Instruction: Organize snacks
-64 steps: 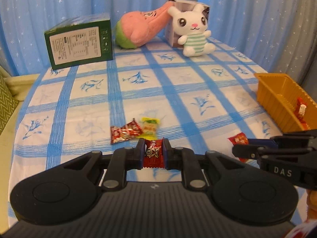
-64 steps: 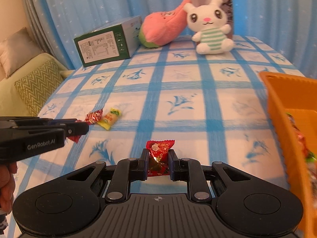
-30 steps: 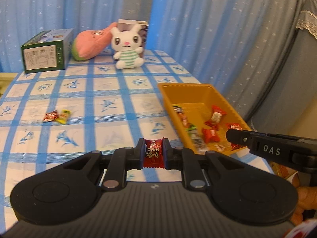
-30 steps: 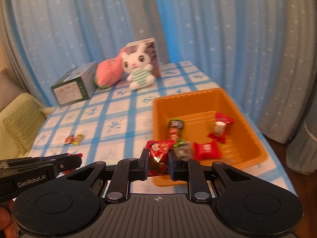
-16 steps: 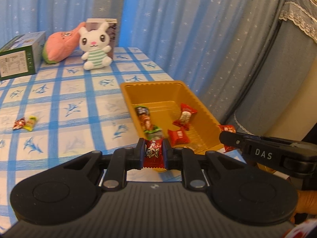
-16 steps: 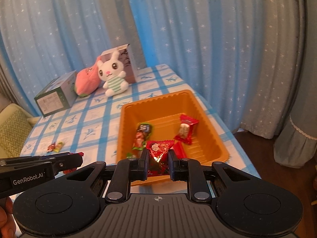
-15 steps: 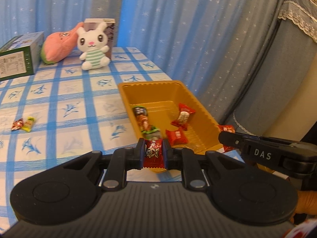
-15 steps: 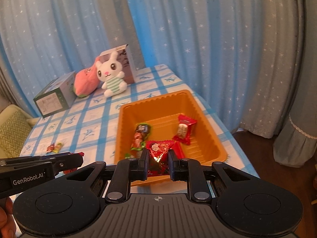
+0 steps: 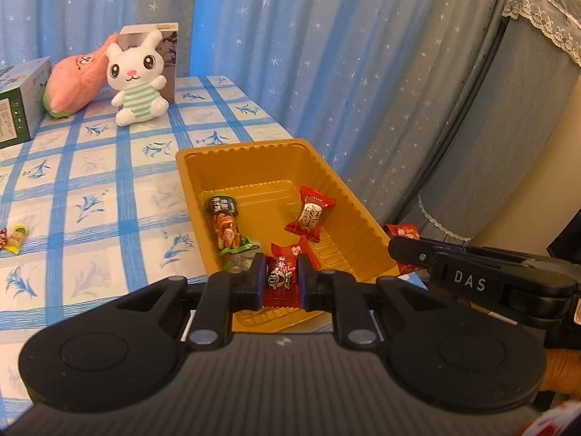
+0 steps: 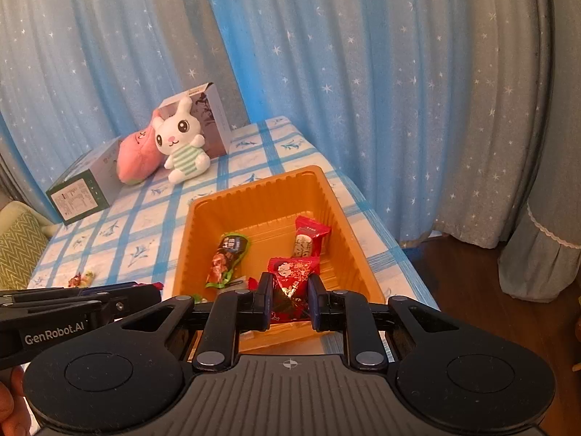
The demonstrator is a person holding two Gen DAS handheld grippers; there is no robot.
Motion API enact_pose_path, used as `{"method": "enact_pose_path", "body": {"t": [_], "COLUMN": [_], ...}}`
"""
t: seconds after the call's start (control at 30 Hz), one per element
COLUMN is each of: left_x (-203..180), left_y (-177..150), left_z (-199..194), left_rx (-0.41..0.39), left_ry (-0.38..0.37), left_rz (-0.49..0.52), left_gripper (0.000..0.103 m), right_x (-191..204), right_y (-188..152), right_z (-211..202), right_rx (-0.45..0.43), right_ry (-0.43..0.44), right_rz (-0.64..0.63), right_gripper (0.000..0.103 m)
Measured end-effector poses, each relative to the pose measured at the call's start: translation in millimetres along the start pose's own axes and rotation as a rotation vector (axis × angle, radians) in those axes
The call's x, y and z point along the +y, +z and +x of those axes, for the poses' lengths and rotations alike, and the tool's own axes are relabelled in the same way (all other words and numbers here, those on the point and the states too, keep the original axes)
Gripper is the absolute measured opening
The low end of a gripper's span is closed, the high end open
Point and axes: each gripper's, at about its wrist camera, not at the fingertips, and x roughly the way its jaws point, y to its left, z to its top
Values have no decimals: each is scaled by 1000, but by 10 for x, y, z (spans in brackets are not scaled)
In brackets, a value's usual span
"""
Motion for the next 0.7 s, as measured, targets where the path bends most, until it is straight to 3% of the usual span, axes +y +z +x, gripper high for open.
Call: {"method": "enact_pose_path", "body": {"t": [0.7], "left_x": [11], "left_y": [276], "left_z": [690], "left_rx": [39], "left_ry": [0], "left_rz": [0], "left_gripper": [16], "right_x": [-141], "right_y": [208], "right_z": [552], "right_rx": [54], "right_ry": [-2], "right_rz": [-40], "right_gripper": [20]}}
